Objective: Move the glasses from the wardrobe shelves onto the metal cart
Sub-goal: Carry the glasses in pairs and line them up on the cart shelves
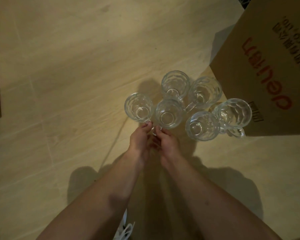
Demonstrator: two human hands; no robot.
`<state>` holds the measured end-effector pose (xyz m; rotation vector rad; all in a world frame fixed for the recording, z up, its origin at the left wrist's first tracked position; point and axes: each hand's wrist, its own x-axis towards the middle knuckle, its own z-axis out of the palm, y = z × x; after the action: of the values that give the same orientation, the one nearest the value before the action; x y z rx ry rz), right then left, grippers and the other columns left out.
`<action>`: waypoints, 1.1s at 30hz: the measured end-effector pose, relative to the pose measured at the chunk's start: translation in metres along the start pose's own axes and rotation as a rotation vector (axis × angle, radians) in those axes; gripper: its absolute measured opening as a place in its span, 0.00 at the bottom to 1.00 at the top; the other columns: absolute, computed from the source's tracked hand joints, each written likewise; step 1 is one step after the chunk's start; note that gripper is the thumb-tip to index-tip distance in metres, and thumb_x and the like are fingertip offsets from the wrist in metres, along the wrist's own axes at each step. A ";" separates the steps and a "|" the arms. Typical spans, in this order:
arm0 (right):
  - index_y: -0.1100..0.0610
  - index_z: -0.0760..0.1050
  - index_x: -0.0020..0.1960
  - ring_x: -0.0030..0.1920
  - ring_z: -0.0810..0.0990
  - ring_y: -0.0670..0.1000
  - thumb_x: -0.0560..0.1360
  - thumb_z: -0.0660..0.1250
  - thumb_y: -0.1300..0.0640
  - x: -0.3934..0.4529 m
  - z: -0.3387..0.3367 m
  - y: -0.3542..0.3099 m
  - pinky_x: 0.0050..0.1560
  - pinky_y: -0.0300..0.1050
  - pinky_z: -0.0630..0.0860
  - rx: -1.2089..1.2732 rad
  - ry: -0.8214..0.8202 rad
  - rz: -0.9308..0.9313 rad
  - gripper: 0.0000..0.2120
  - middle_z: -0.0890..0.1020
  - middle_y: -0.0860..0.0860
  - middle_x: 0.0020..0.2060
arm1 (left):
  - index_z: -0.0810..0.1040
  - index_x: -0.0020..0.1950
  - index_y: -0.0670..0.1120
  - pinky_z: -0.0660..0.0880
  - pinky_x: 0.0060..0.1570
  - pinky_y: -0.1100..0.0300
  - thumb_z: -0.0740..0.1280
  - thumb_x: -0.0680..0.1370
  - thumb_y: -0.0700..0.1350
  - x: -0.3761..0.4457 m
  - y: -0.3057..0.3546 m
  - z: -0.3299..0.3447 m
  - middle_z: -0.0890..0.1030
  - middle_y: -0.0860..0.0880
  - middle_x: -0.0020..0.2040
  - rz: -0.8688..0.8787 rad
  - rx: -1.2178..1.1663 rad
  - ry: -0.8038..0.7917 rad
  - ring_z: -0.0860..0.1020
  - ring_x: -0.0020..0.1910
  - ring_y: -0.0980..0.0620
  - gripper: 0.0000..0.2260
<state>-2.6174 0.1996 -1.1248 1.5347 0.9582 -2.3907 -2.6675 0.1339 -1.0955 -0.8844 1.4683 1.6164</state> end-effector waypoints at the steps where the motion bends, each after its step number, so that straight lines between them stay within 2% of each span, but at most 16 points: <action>1: 0.60 0.83 0.56 0.40 0.80 0.50 0.80 0.69 0.57 -0.002 0.000 0.000 0.38 0.43 0.74 0.003 0.016 -0.002 0.09 0.85 0.54 0.44 | 0.79 0.54 0.49 0.71 0.33 0.61 0.63 0.84 0.45 -0.003 0.002 0.000 0.83 0.55 0.36 -0.009 -0.012 0.008 0.79 0.28 0.60 0.06; 3: 0.58 0.81 0.51 0.34 0.77 0.46 0.82 0.66 0.58 -0.007 -0.001 -0.002 0.34 0.41 0.73 -0.036 0.075 -0.016 0.06 0.82 0.51 0.37 | 0.79 0.55 0.48 0.73 0.38 0.58 0.63 0.84 0.50 -0.010 0.005 -0.002 0.83 0.52 0.41 -0.025 -0.038 0.040 0.80 0.35 0.57 0.08; 5: 0.55 0.77 0.46 0.31 0.71 0.45 0.83 0.63 0.57 -0.017 -0.005 -0.007 0.32 0.41 0.68 -0.108 0.129 -0.027 0.08 0.76 0.49 0.33 | 0.77 0.55 0.49 0.72 0.41 0.56 0.61 0.84 0.53 -0.020 0.011 -0.004 0.79 0.49 0.47 -0.031 -0.017 0.106 0.77 0.42 0.53 0.09; 8: 0.55 0.73 0.44 0.31 0.69 0.47 0.85 0.60 0.55 -0.054 -0.010 -0.025 0.33 0.43 0.66 -0.168 0.163 0.025 0.12 0.73 0.51 0.32 | 0.75 0.51 0.50 0.73 0.43 0.55 0.60 0.84 0.53 -0.057 0.023 -0.011 0.76 0.47 0.46 -0.109 0.042 0.198 0.75 0.43 0.50 0.09; 10: 0.55 0.72 0.43 0.31 0.68 0.48 0.85 0.58 0.55 -0.096 -0.009 -0.040 0.34 0.44 0.68 -0.246 0.177 0.101 0.12 0.71 0.51 0.32 | 0.74 0.48 0.50 0.74 0.49 0.53 0.61 0.84 0.52 -0.098 0.033 -0.018 0.75 0.48 0.45 -0.168 0.080 0.206 0.74 0.43 0.50 0.09; 13: 0.53 0.72 0.44 0.32 0.68 0.48 0.83 0.58 0.58 -0.168 -0.002 -0.064 0.38 0.45 0.71 -0.322 0.163 0.165 0.10 0.69 0.50 0.33 | 0.74 0.48 0.49 0.75 0.59 0.48 0.62 0.83 0.56 -0.167 0.059 -0.028 0.76 0.46 0.51 -0.221 0.122 0.192 0.75 0.51 0.47 0.11; 16: 0.55 0.71 0.43 0.36 0.70 0.50 0.81 0.60 0.56 -0.250 0.023 -0.108 0.42 0.49 0.74 -0.311 0.182 0.183 0.08 0.71 0.52 0.36 | 0.73 0.48 0.48 0.77 0.53 0.48 0.63 0.81 0.56 -0.244 0.107 -0.032 0.76 0.44 0.53 -0.241 0.076 0.178 0.76 0.52 0.45 0.12; 20: 0.53 0.68 0.38 0.37 0.70 0.51 0.79 0.60 0.51 -0.364 0.077 -0.183 0.49 0.52 0.75 -0.401 0.175 0.124 0.12 0.71 0.52 0.35 | 0.70 0.44 0.49 0.76 0.42 0.53 0.63 0.79 0.57 -0.358 0.190 -0.026 0.78 0.43 0.47 -0.199 0.060 0.129 0.78 0.42 0.45 0.12; 24: 0.51 0.66 0.35 0.33 0.69 0.50 0.78 0.60 0.49 -0.468 0.151 -0.268 0.45 0.50 0.73 -0.422 0.117 0.025 0.14 0.68 0.50 0.32 | 0.68 0.39 0.49 0.75 0.39 0.56 0.62 0.78 0.56 -0.468 0.295 -0.013 0.78 0.43 0.43 -0.135 0.088 0.087 0.77 0.36 0.46 0.13; 29: 0.51 0.65 0.35 0.32 0.71 0.51 0.78 0.58 0.48 -0.590 0.274 -0.384 0.41 0.48 0.75 -0.422 0.003 -0.175 0.14 0.71 0.51 0.33 | 0.69 0.40 0.48 0.76 0.42 0.54 0.61 0.79 0.56 -0.596 0.449 0.001 0.80 0.41 0.44 0.100 0.085 0.014 0.78 0.36 0.45 0.14; 33: 0.51 0.65 0.35 0.31 0.70 0.50 0.79 0.57 0.46 -0.670 0.355 -0.458 0.41 0.47 0.77 -0.380 -0.109 -0.359 0.16 0.71 0.51 0.30 | 0.71 0.40 0.47 0.80 0.57 0.47 0.62 0.79 0.58 -0.689 0.554 0.002 0.82 0.37 0.49 0.346 0.032 -0.024 0.81 0.44 0.41 0.16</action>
<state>-2.7771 0.2124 -0.2537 1.1632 1.6645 -2.2888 -2.8360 0.0525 -0.2319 -0.6128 1.6953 1.8365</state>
